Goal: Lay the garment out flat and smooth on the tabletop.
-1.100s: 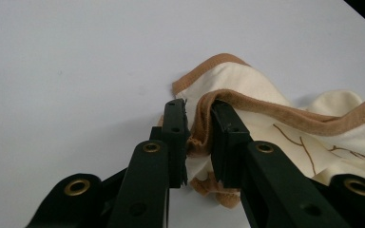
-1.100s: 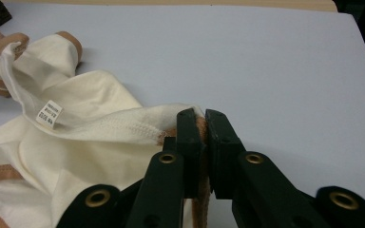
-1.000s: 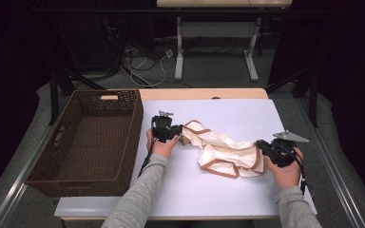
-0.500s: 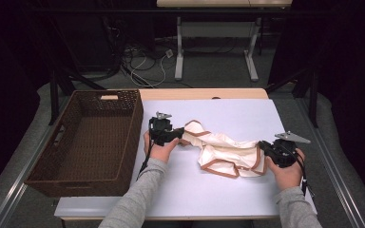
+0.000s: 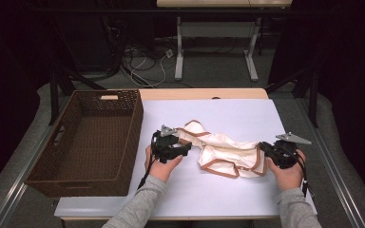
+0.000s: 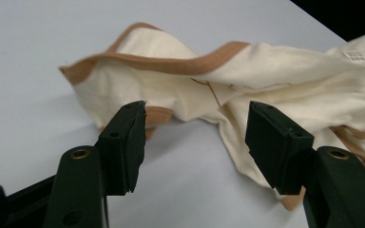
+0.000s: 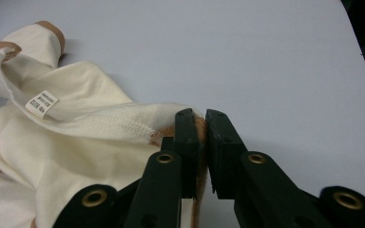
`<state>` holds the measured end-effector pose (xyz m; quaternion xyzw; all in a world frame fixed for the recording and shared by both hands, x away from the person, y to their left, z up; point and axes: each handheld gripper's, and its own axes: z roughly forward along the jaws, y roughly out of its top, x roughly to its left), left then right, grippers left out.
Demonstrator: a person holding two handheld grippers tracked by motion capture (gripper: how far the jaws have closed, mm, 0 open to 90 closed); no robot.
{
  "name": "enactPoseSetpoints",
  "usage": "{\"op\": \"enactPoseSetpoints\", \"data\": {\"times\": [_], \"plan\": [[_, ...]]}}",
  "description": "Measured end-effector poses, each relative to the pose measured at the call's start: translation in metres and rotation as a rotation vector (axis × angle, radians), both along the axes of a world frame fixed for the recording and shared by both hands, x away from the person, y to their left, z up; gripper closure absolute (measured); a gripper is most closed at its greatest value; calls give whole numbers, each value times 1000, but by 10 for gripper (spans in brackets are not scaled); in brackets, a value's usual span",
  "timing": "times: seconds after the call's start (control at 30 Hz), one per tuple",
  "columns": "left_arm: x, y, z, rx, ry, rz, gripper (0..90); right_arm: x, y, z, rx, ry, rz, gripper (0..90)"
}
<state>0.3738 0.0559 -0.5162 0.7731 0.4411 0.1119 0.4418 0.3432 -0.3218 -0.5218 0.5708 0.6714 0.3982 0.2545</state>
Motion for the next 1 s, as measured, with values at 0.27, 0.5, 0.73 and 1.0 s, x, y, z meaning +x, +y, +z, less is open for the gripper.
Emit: {"op": "enactPoseSetpoints", "data": {"times": [0.27,0.5,0.73,1.0], "plan": [[-15,-19,-12,-3,27,-71,396,1,-1,-3,-5,10,1,791],[-23,-31,-23,-7,58,-100,397,2,-3,-6,-5,26,-17,748],[-32,-41,-31,-3,83,-124,396,1,-3,-6,-6,23,-2,735],[-34,-47,-39,13,102,-154,498,-2,7,-11,-17,38,42,736]]}}
